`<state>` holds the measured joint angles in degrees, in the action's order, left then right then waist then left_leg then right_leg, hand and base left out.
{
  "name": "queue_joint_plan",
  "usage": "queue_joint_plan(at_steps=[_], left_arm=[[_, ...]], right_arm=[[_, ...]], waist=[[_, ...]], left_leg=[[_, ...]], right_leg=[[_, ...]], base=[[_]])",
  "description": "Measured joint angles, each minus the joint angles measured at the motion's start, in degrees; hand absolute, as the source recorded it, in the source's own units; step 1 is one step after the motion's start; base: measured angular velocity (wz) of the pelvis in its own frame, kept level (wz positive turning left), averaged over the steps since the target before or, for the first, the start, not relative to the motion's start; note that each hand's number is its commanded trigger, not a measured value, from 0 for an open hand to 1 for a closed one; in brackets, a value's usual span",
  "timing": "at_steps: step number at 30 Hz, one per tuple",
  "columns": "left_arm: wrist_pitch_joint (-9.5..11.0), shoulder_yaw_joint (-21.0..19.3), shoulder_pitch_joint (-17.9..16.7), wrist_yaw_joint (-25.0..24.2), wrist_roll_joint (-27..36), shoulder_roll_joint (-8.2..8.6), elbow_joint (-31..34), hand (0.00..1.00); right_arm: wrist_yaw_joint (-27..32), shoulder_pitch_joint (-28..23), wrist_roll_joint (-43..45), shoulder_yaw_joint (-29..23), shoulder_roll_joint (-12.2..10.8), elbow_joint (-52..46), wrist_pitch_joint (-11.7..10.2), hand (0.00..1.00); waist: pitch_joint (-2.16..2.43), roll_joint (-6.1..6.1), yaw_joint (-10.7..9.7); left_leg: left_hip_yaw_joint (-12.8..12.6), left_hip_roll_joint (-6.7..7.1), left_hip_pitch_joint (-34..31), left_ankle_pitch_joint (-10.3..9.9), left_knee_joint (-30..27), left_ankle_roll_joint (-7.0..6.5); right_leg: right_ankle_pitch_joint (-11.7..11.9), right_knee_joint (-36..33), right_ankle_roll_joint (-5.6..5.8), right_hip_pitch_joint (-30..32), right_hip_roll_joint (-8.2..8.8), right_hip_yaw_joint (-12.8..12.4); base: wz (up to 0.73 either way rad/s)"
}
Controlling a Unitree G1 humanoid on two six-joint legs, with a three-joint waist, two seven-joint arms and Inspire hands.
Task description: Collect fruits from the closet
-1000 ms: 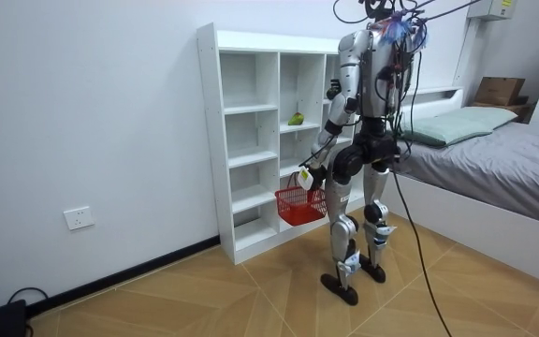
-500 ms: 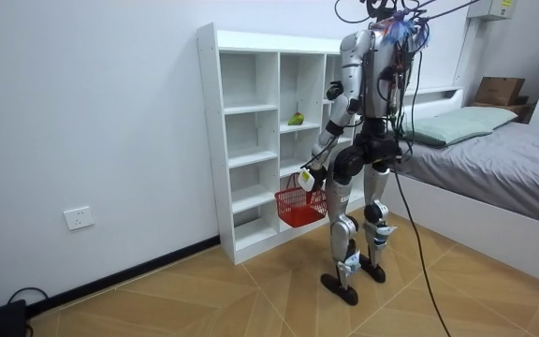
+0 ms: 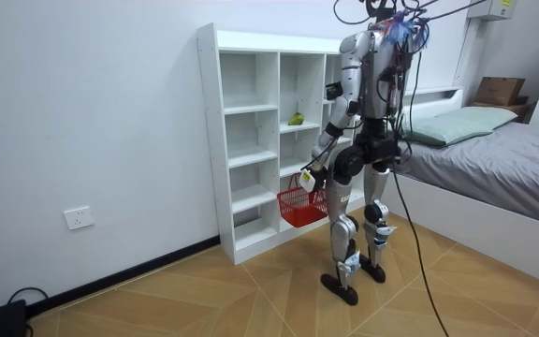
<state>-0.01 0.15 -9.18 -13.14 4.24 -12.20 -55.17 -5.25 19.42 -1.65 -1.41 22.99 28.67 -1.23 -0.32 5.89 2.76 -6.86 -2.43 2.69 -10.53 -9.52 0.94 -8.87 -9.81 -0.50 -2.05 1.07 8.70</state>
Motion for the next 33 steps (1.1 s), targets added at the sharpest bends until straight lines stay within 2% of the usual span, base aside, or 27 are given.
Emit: queue_joint_plan(at_steps=[1,2,7,18,19,20,21,22,23,29,33], left_arm=[[0.0,-0.02,0.0,0.0,0.0,0.02,-0.03,1.0],[-0.01,-0.01,0.11,-0.01,0.0,0.02,-0.05,1.0],[-0.11,-0.01,0.15,0.01,-0.02,0.01,-0.09,1.0],[-0.99,-0.08,1.01,0.47,-0.03,-0.01,-1.52,1.0],[-1.07,-0.08,0.99,0.51,-0.02,-0.01,-1.62,1.0],[-1.27,-0.05,0.97,0.52,-0.01,-0.01,-1.63,1.0],[-1.35,-0.04,0.97,0.52,-0.01,-0.01,-1.61,1.0],[-1.35,-0.04,0.97,0.53,-0.01,-0.01,-1.61,1.0],[-1.35,-0.04,0.93,0.61,-0.01,-0.01,-1.62,1.0],[-1.41,0.08,0.87,1.52,-0.01,-0.01,-1.62,1.0],[-1.4,0.67,0.88,2.57,0.12,-0.01,-1.63,1.0]], right_arm=[[-0.25,0.12,0.07,0.03,0.13,0.14,0.0,0.0],[-1.03,0.22,0.78,0.05,0.46,0.32,-0.03,0.0],[-2.62,0.24,2.28,0.05,1.37,0.5,-0.44,0.0],[-3.69,0.22,2.43,0.01,1.9,2.72,-1.77,0.0],[-3.71,0.21,3.11,0.02,1.9,2.75,-1.62,0.07],[-3.87,0.21,4.03,0.03,1.89,2.74,-1.44,0.49],[-3.94,0.21,4.17,0.02,1.88,2.75,-1.34,0.58],[-3.87,0.21,4.3,0.01,1.88,2.77,-1.36,0.77],[-3.48,0.22,4.44,-0.06,1.88,2.8,-1.4,1.0],[-1.64,0.22,6.47,-2.48,1.87,2.8,-1.78,1.0],[-0.59,0.27,6.63,-2.72,1.8,3.89,-2.53,1.0]], waist=[[-0.03,-0.03,0.04],[-0.27,-0.38,0.17],[-0.28,-0.51,0.3],[0.12,-1.08,0.68],[0.28,-1.23,0.7],[0.43,-1.42,0.67],[0.48,-1.57,0.63],[0.48,-1.62,0.63],[0.48,-1.69,0.64],[0.44,-1.69,0.65],[0.16,-1.68,0.64]], left_leg=[[0.02,-0.01,-0.04,0.0,0.0,0.0],[0.1,-0.01,-0.11,-0.01,0.01,0.01],[0.06,-0.01,-0.19,-0.01,0.0,0.01],[0.53,-0.03,0.08,-0.01,-0.15,0.01],[0.54,-0.03,0.09,-0.01,-0.15,0.01],[0.55,-0.03,0.11,-0.01,-0.15,0.01],[0.64,-0.03,0.12,-0.01,-0.17,0.01],[0.68,-0.03,0.13,-0.01,-0.18,0.01],[0.75,-0.03,0.12,-0.01,-0.19,0.01],[0.75,-0.03,0.39,-0.01,-0.16,0.02],[0.77,-0.03,1.12,-0.02,-0.03,0.03]], right_leg=[[0.02,0.0,-0.03,0.01,-0.01,0.03],[0.04,0.04,-0.05,0.01,-0.03,0.09],[0.04,0.25,-0.05,0.03,-0.07,0.1],[0.11,0.03,-0.13,0.05,-0.09,0.17],[0.12,0.0,-0.14,0.02,-0.09,0.17],[0.14,-0.02,-0.15,-0.02,-0.09,0.19],[0.15,-0.03,-0.15,-0.09,-0.09,0.2],[0.16,-0.03,-0.15,-0.13,-0.09,0.22],[0.16,-0.04,-0.16,-0.19,-0.1,0.28],[0.16,0.0,-0.16,-0.33,-0.1,0.39],[0.15,0.11,-0.14,-0.93,-0.12,0.38]], base=[[0.05],[0.0],[0.0],[0.0],[0.0],[0.0],[0.0],[0.0],[0.0],[0.0],[0.0]])
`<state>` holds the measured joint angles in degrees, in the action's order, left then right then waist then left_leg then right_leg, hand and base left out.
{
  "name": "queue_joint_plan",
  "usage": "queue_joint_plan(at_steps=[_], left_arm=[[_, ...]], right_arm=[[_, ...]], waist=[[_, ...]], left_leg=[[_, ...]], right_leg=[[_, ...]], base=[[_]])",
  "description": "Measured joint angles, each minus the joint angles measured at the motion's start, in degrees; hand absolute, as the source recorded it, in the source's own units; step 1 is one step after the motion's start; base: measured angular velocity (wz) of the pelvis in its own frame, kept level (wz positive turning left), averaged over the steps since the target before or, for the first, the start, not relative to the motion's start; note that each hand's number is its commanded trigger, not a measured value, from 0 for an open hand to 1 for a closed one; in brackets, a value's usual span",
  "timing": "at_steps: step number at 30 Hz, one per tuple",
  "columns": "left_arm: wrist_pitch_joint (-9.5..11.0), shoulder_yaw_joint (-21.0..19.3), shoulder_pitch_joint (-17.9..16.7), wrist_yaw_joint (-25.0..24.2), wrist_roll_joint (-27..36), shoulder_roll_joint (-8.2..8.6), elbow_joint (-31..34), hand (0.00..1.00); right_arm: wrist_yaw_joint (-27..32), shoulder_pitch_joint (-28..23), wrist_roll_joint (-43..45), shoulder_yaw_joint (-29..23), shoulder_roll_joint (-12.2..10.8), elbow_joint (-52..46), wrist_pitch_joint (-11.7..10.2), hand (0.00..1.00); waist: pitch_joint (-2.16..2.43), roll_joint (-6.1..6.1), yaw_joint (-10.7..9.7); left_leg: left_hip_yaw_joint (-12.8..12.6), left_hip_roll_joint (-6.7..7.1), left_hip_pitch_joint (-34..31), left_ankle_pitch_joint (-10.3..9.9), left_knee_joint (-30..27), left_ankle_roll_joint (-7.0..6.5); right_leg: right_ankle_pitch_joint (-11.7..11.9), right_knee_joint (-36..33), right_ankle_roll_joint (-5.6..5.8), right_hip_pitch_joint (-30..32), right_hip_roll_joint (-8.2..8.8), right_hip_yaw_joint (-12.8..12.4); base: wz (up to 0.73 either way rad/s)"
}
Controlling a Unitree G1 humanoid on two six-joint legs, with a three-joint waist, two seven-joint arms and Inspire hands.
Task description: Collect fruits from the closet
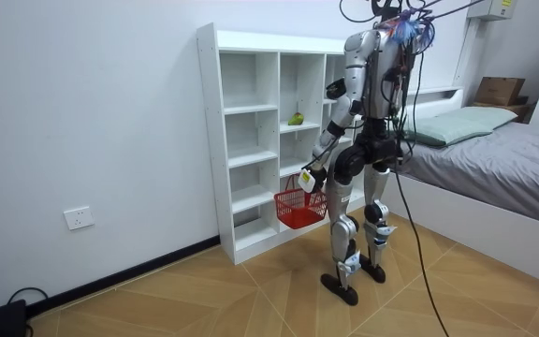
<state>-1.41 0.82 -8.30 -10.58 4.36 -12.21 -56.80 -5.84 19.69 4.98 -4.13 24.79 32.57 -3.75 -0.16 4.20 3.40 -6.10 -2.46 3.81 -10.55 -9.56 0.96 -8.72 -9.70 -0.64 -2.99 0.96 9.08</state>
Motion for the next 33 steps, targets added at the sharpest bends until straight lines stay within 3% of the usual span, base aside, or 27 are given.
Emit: queue_joint_plan(at_steps=[6,9,14,19,24,33], left_arm=[[0.14,-0.01,0.22,0.4,0.05,-0.02,-0.06,1.0],[0.16,-0.03,0.25,0.4,0.03,-0.02,-0.05,1.0],[0.15,-0.03,0.29,0.38,0.02,-0.04,-0.04,1.0],[0.15,-0.03,0.23,0.37,0.02,-0.03,-0.05,1.0],[0.14,-0.04,0.22,0.36,-0.01,-0.04,-0.05,1.0],[0.15,-0.65,0.55,0.22,0.04,-0.11,-0.03,1.0]], right_arm=[[0.26,0.36,0.1,-0.57,-0.24,1.19,-0.42,1.0],[0.26,0.27,0.07,-0.53,-0.62,1.33,-0.42,1.0],[0.35,-0.2,-0.2,-1.68,-2.42,1.28,-0.47,1.0],[0.36,-0.24,-0.2,-1.74,-2.62,1.63,-0.46,1.0],[0.36,-0.26,-0.2,-1.7,-2.91,2.47,-0.44,1.0],[0.69,-2.76,2.24,-1.5,-3.32,-2.5,0.08,1.0]], waist=[[-0.38,0.61,0.09],[-0.36,0.68,0.09],[-0.16,0.93,-0.15],[0.0,0.76,-0.07],[0.53,0.56,0.0],[0.37,0.94,0.14]], left_leg=[[0.04,0.0,-0.17,-0.02,0.04,0.01],[0.05,0.0,-0.23,-0.02,0.04,0.01],[0.07,0.0,-0.18,-0.02,0.02,0.01],[0.09,0.0,-0.08,-0.02,-0.07,0.01],[0.12,-0.01,0.29,-0.02,-0.07,0.01],[-0.24,-0.04,0.3,-0.02,0.09,0.02]], right_leg=[[0.0,0.08,0.01,0.05,-0.03,0.01],[-0.01,0.14,0.01,0.08,-0.02,0.1],[-0.01,0.13,0.01,0.06,-0.01,0.14],[0.0,0.05,0.0,0.04,-0.01,0.17],[0.0,0.01,0.0,-0.1,0.0,0.17],[-0.01,0.08,0.0,0.07,-0.05,-0.2]], base=[[0.0],[0.0],[0.0],[0.0],[0.0],[0.0]])
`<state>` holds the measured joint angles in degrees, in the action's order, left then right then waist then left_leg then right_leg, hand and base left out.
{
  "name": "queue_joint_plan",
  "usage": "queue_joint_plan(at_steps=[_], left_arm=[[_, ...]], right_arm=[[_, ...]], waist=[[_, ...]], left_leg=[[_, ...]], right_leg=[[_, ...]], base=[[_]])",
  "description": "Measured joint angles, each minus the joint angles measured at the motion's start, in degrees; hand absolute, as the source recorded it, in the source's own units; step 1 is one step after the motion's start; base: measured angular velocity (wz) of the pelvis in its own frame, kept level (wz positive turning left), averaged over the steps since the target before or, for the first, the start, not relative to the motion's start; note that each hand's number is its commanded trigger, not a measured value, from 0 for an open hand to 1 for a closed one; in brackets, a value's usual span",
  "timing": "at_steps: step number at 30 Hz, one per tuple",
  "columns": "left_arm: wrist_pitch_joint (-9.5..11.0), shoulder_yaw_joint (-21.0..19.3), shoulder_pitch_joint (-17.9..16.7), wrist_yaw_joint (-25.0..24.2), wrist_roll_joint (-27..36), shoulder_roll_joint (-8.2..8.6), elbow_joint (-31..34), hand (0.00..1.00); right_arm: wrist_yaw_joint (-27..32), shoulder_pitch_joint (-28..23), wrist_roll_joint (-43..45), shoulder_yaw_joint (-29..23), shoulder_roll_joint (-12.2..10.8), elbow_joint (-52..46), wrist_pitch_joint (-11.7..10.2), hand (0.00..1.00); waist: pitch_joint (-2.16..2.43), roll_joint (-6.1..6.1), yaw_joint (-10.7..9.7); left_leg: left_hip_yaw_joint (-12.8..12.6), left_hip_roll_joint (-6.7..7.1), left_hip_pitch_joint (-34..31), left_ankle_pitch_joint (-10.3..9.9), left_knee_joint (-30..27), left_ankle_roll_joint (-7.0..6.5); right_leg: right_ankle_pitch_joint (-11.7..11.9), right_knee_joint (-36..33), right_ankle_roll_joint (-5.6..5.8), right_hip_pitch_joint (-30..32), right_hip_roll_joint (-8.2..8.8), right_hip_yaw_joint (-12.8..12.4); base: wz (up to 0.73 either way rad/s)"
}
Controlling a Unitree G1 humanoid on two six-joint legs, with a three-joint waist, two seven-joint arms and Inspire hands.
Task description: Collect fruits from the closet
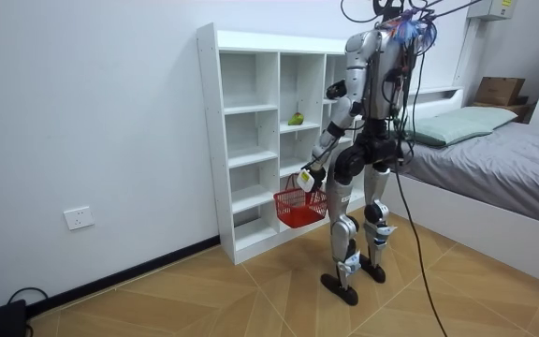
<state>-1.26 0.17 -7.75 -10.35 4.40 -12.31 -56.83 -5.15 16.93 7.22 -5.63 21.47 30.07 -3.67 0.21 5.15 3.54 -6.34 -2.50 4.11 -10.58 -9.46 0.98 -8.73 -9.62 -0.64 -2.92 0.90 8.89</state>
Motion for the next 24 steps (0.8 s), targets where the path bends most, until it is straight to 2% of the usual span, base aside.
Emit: queue_joint_plan(at_steps=[6,9,13,17,20,24], left_arm=[[0.15,0.07,0.43,-0.48,-0.01,0.07,0.55,1.0],[1.5,0.02,0.86,-0.45,-0.07,0.04,0.55,1.0],[2.19,0.01,0.98,-0.52,-0.04,0.06,-0.12,1.0],[2.66,0.03,0.11,-0.52,-0.24,0.46,-0.02,1.0],[3.25,0.03,0.12,-0.53,-0.23,0.74,-0.03,1.0],[4.01,0.0,0.15,-1.05,-0.22,0.75,-0.05,1.0]], right_arm=[[-0.96,-6.38,-0.28,2.16,-0.78,-11.49,-0.07,1.0],[-2.32,-8.98,-0.14,2.84,-0.86,-17.0,-0.09,1.0],[-3.12,-10.29,0.6,2.78,-0.86,-20.27,-0.31,1.0],[-2.27,-14.79,2.94,2.66,-2.22,-26.08,-1.23,1.0],[-1.9,-18.05,2.63,2.66,-4.05,-28.43,-2.57,1.0],[-2.45,-20.76,2.58,2.69,-4.48,-31.16,-2.69,1.0]], waist=[[-0.19,0.27,-0.1],[-0.31,0.05,-0.3],[-0.68,-0.62,-0.81],[0.05,-1.44,-1.63],[0.19,-1.72,-2.07],[0.12,-1.89,-2.19]], left_leg=[[-0.8,0.0,-0.68,0.0,-0.02,0.0],[-1.07,0.0,-0.73,0.0,-0.02,-0.01],[-0.97,0.0,-0.89,0.0,0.05,-0.01],[-0.91,0.0,-1.47,0.01,0.06,-0.01],[-1.06,0.0,-1.4,0.02,0.05,-0.02],[-1.43,0.0,-1.44,0.02,0.05,-0.02]], right_leg=[[-0.01,-0.06,0.01,0.67,-0.05,-0.9],[0.01,-0.13,0.04,0.92,-0.04,-1.14],[0.01,-0.04,0.04,1.02,-0.05,-1.11],[0.01,0.04,0.04,1.68,-0.04,-1.07],[0.01,-0.03,0.03,1.56,-0.02,-1.13],[0.01,-0.13,0.04,1.79,-0.03,-1.41]], base=[[-0.07],[-0.04],[0.0],[0.0],[0.0],[-0.04]])
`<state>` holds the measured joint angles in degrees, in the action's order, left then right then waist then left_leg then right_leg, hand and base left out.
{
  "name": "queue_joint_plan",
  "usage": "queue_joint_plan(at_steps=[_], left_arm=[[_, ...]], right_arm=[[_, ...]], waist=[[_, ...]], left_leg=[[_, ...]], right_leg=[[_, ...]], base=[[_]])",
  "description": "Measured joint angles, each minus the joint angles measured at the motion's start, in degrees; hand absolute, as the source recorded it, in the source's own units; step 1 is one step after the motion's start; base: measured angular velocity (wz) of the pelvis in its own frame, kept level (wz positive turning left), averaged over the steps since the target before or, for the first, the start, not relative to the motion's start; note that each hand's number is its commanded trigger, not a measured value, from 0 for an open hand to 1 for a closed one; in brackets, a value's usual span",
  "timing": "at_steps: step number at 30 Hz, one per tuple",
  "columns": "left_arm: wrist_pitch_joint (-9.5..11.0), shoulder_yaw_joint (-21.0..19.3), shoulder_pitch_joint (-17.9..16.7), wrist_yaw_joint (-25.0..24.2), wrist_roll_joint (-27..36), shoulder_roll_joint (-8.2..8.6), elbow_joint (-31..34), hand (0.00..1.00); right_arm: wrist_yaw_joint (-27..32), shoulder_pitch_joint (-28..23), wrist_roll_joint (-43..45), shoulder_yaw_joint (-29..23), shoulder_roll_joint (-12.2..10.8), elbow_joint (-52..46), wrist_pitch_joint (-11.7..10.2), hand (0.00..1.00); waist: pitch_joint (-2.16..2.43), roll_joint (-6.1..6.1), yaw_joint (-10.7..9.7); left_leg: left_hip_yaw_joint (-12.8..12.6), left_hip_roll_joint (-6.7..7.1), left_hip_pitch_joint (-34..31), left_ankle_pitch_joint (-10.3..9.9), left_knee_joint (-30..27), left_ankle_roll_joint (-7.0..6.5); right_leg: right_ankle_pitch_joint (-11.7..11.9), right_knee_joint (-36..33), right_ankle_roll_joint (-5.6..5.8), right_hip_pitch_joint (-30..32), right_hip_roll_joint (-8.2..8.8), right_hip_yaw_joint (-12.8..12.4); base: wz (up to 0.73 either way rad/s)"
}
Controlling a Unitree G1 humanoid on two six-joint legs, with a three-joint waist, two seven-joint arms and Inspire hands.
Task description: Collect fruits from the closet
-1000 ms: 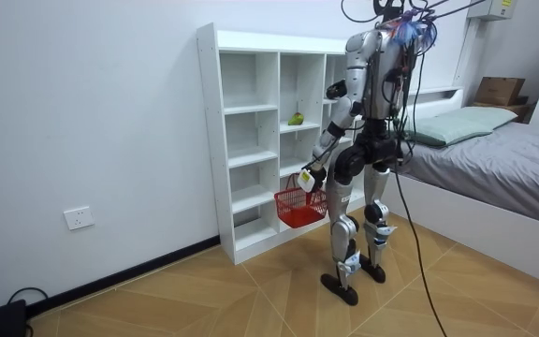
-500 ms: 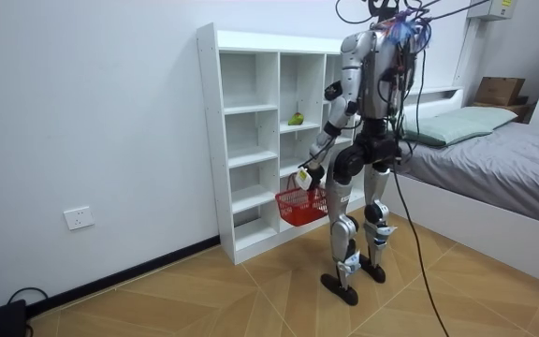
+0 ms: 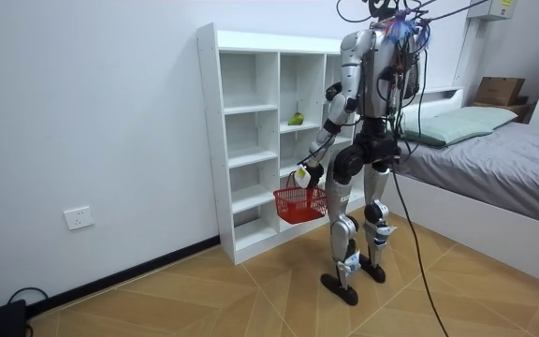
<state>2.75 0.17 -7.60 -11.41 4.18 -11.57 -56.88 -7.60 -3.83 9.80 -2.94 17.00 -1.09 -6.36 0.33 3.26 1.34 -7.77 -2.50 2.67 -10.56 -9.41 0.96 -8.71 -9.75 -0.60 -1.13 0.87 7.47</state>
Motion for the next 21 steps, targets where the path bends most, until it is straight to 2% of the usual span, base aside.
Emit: queue_joint_plan(at_steps=[3,10,13,16,21], left_arm=[[0.0,0.1,0.04,-0.84,0.0,0.24,0.02,1.0],[0.09,0.86,0.43,-0.83,0.06,0.23,0.02,1.0],[0.21,1.41,0.48,-0.85,0.07,0.18,0.03,1.0],[0.22,2.29,0.82,-0.77,0.08,0.14,0.03,1.0],[0.23,2.42,1.1,-0.78,0.08,0.16,-0.04,1.0]], right_arm=[[-1.81,-2.97,0.37,0.47,-0.36,-0.64,0.21,1.0],[-7.2,-3.25,2.16,4.67,-1.05,-2.01,1.56,1.0],[-8.9,-3.25,2.57,6.22,-1.13,-2.74,1.6,1.0],[-10.71,-3.25,2.58,7.25,-1.4,-3.45,1.82,1.0],[-13.06,-3.25,3.92,8.59,-2.46,-4.37,2.62,1.0]], waist=[[-0.22,-0.37,-0.18],[-0.02,-1.09,-1.22],[0.0,-0.86,-1.23],[-0.22,-0.41,-1.01],[-0.28,0.2,-0.75]], left_leg=[[-0.18,0.0,0.0,-0.01,0.0,0.0],[-1.18,-0.1,-0.79,0.01,-0.03,-0.02],[-1.43,-0.1,-1.1,0.02,-0.03,-0.03],[-1.51,-0.08,-1.44,0.02,-0.01,-0.03],[-1.67,-0.07,-2.12,0.02,-0.03,-0.03]], right_leg=[[0.04,-0.13,0.06,0.38,-0.08,-0.53],[0.07,-1.1,0.03,1.96,-0.2,-1.93],[0.11,-1.11,0.05,2.38,-0.2,-2.49],[0.1,-1.02,0.06,2.73,-0.19,-2.55],[0.13,-1.1,0.07,3.55,-0.19,-2.63]], base=[[-0.04],[-0.1],[-0.05],[0.0],[0.0]])
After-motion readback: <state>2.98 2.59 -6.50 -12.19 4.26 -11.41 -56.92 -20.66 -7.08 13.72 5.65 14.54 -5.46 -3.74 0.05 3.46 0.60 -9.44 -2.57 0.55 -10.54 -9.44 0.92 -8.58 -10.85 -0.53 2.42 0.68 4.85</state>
